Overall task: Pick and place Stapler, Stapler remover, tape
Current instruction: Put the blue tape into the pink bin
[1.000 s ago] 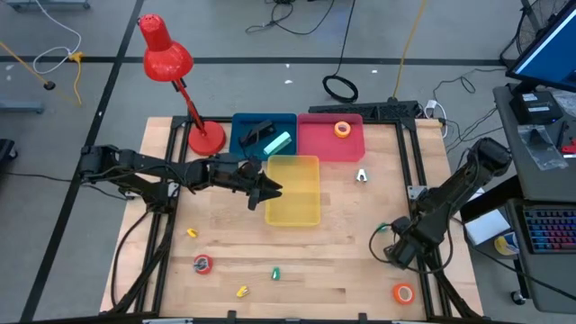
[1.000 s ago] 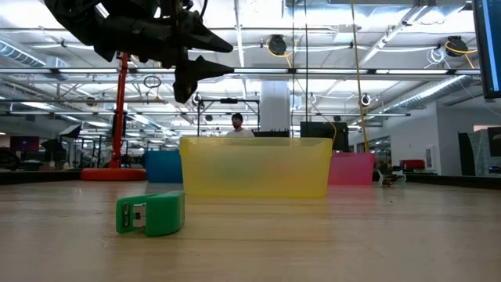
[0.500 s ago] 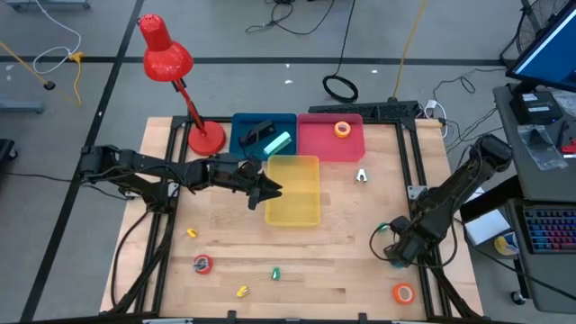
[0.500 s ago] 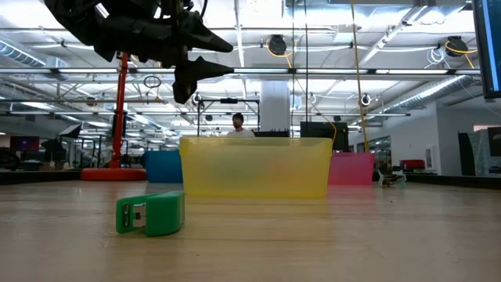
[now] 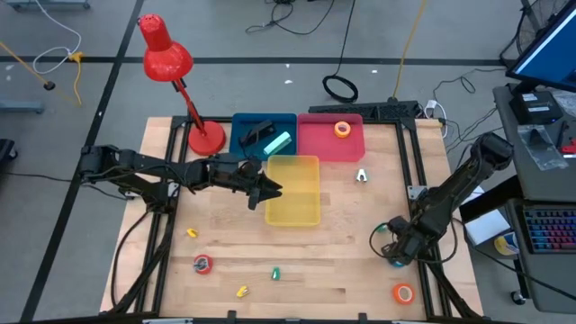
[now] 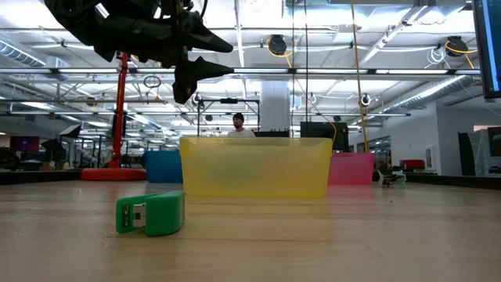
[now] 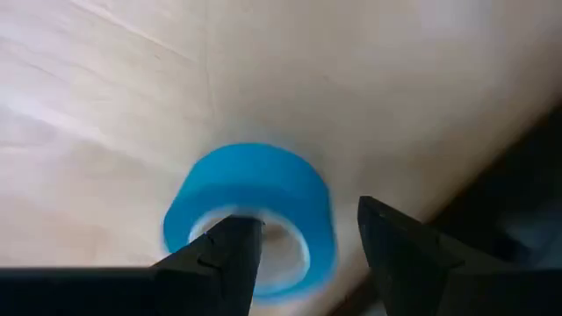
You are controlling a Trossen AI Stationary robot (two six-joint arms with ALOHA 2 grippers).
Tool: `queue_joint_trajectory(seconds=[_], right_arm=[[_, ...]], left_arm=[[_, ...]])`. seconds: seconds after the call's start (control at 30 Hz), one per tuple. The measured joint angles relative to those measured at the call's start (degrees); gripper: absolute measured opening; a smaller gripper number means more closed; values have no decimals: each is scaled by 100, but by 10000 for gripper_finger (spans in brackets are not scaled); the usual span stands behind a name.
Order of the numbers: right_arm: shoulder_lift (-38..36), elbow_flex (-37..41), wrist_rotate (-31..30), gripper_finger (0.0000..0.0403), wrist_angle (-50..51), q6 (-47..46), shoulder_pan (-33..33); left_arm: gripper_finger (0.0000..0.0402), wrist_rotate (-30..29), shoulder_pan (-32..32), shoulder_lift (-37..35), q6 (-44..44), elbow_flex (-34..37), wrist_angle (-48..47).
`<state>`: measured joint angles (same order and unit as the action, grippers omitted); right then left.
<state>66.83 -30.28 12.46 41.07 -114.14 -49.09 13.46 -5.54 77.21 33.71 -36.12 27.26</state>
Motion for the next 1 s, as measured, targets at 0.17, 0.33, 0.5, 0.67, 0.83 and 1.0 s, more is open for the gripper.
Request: queue_joint_trajectory(seconds=[0.17,0.33,0.5,0.67,0.83,1.0], right_arm=[[-23,403,265,170,-438,-91,18],[-25,485,415,111,-415,-24,80],[-62,395,480,32,-372,274,152],[-403,183,62,33,-611,503,288],[-985,70,-1223,33,-1650,718,417],[-1365,54,-3044,33,-3274,1917,746]], left_arm=[[166,-1,0,0,0,2,-12],[166,-1,1,0,0,2,4],[166,-1,4,0,11,2,60],[166,61,12,0,131,2,453],[166,154,80,0,132,2,854],[166,152,200,0,131,2,1050]])
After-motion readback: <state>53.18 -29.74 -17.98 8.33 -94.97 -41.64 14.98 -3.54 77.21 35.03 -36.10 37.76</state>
